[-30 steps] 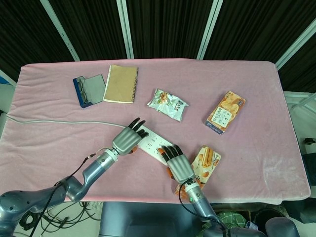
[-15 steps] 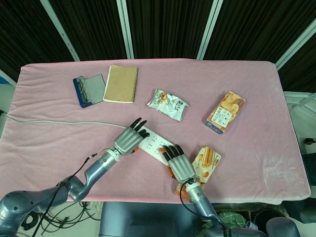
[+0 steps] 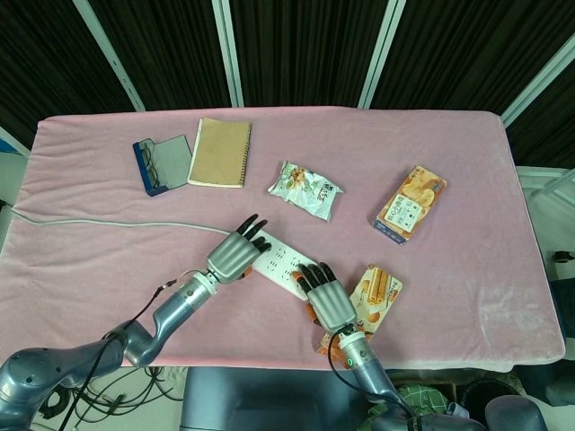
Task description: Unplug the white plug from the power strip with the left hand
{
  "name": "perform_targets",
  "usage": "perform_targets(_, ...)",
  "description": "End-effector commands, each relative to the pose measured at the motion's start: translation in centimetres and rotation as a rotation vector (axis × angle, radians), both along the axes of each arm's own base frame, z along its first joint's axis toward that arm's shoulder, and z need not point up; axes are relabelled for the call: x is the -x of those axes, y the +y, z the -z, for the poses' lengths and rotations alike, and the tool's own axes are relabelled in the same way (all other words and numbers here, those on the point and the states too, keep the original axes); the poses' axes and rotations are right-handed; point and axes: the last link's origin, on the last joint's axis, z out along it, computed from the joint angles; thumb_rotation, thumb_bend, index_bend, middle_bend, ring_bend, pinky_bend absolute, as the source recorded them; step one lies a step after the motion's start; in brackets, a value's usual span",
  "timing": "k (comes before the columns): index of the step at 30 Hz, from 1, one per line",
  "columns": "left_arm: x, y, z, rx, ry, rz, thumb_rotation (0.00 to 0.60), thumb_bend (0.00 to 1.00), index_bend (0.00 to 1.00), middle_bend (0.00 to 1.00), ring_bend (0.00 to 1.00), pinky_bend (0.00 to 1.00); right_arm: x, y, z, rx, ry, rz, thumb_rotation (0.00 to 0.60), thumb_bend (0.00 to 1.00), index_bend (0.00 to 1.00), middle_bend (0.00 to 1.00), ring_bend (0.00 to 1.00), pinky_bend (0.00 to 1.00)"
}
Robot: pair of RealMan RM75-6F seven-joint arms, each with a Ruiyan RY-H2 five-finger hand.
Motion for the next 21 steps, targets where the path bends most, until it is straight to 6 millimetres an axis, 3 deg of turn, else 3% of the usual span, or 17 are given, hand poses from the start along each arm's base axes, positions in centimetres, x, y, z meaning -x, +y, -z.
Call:
perform_targets(1,0.10,-0.04,-0.07,-0.005,0.006,0.003,0.600,0.46,0.44,0.46,0.07,0.00,0.06,0.03,0.00,0.000,0.002,0.001,0.600,0.36,0.17,0.11,0.13,0.11)
perform_targets(16,-0.08,0.11,-0.49,-0.023,0.014,-0.002,0.600,0.54,0.51,0.53,0.13,0.01,0.01,0.08,0.03,-0.002,0.004,0.002,0.600,0.36,0.17,0.11,0.13,0.11)
perform_targets(21,-0.13,0.08,-0.44,-0.019,0.015,0.001,0.600,0.59,0.55,0.58,0.17,0.05,0.05,0.06,0.01,-0.002,0.006,0.004,0.600,0.36,0.17,0.11,0.13,0.11)
